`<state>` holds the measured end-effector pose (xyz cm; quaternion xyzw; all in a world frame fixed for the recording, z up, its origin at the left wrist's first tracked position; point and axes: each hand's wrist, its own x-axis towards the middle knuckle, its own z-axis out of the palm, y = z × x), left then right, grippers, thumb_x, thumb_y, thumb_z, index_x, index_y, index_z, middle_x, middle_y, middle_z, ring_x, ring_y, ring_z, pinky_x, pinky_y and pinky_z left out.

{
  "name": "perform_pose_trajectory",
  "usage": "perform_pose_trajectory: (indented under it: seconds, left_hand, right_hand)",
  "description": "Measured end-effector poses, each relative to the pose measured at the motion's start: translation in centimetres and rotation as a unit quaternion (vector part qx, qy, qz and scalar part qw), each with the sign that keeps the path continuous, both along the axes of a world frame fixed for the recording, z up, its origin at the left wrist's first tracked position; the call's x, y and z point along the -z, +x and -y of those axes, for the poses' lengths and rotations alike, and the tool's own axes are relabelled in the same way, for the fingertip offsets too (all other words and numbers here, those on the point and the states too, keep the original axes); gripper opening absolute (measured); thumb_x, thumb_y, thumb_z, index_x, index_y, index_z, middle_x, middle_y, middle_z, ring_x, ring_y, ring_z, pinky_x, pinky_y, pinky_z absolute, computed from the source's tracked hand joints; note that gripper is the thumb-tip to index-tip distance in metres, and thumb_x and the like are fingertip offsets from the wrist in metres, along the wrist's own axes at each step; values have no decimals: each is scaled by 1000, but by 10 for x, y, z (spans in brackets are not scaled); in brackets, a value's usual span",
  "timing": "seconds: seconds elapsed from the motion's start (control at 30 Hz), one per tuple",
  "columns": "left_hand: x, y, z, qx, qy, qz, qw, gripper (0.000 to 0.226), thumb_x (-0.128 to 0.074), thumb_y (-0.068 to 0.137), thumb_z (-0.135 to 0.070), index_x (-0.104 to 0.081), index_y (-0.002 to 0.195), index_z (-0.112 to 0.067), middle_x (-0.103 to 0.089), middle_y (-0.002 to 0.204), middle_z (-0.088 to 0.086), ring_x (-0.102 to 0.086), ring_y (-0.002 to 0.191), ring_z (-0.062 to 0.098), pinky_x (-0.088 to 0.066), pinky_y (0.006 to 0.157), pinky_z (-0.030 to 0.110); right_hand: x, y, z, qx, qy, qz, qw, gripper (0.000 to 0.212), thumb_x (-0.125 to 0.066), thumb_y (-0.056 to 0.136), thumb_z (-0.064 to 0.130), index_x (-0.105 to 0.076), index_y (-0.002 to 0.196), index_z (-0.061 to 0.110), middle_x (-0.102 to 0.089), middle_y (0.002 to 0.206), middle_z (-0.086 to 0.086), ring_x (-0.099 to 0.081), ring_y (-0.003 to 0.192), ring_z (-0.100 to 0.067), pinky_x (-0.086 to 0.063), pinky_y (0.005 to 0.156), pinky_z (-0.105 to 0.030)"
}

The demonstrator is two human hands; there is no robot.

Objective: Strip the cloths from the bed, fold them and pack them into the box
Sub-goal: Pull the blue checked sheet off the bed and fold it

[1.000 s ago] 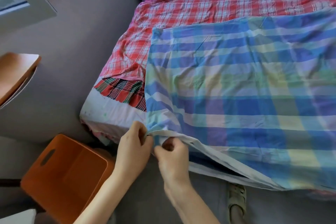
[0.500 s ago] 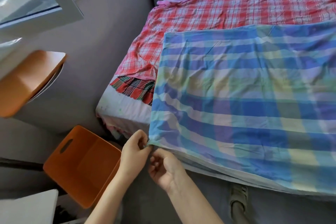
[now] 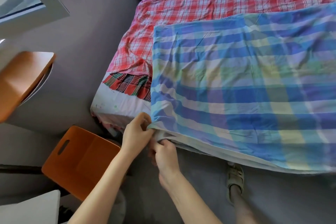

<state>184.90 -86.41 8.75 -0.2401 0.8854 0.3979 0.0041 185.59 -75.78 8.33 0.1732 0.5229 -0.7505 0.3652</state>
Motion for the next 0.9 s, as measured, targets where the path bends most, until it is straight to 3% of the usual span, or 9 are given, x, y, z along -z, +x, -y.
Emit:
perform_pose_trajectory:
  seconds: [0.13,0.23,0.3,0.47,0.57,0.6,0.67,0.77,0.9]
  left_hand:
    - [-14,17,11,-5,162,18,987,13,-63,84,-9,-63,92,-19,-67,83,1,-64,75,17,-55,66,26]
    - [-19,30,16,-7,277,4,961,28,-59,77,1,-61,102,-10,-69,90,1,-67,80,18,-57,66,24]
    - [-17,34,15,11,294,6,956,40,-62,70,5,-58,107,-11,-68,95,2,-67,87,19,-57,70,25]
    - [1,27,-7,39,-16,-44,998,32,-71,79,-2,-51,94,-21,-59,84,-8,-62,76,12,-52,65,16]
    - [15,19,-19,-26,-26,-82,996,44,-57,83,13,-49,77,-30,-52,68,-6,-51,63,14,-43,55,21]
    - [19,18,-21,-23,-26,-116,993,41,-57,83,14,-52,76,-26,-53,68,-3,-51,62,16,-44,54,27]
    - [18,16,-24,-11,-64,-170,983,33,-65,77,13,-55,79,-18,-55,76,-1,-55,69,17,-50,57,35]
    - [9,14,-28,12,-103,-203,974,41,-64,70,22,-56,82,-17,-54,86,-1,-56,77,17,-52,61,31]
    - [2,7,-39,34,-105,-239,965,51,-65,69,22,-53,86,-25,-54,85,-1,-59,77,14,-54,62,33]
  right_hand:
    - [-8,-6,5,-128,172,-191,958,28,-61,81,15,-60,55,23,-58,57,11,-52,59,-6,-42,59,-21]
    - [-17,-10,10,-151,156,-179,960,8,-64,82,21,-69,82,15,-67,75,-1,-60,68,-14,-55,69,-33]
    - [-18,-14,11,-136,130,-127,974,10,-63,86,19,-69,90,11,-61,66,0,-55,59,-10,-48,58,-25]
    - [-25,-28,3,-153,131,-54,978,11,-61,90,15,-66,92,6,-52,54,1,-46,42,-5,-35,47,-17]
    - [-24,-33,-1,-166,151,-65,972,13,-63,88,19,-63,80,9,-52,52,1,-44,38,-5,-39,45,-20]
    - [-22,-36,-3,-181,213,-132,951,17,-63,86,25,-62,76,12,-54,55,2,-46,43,-7,-41,49,-24]
    - [-21,-42,-16,-196,374,-317,849,18,-64,81,37,-57,79,20,-56,72,5,-50,62,-10,-39,55,-21]
    - [-14,-54,-34,-286,432,-478,710,58,-69,76,32,-40,127,26,-49,117,0,-49,106,-21,-42,80,-27]
    - [-7,-67,-33,-362,351,-511,696,68,-63,80,18,-33,140,27,-52,122,-7,-53,113,-30,-45,87,-36]
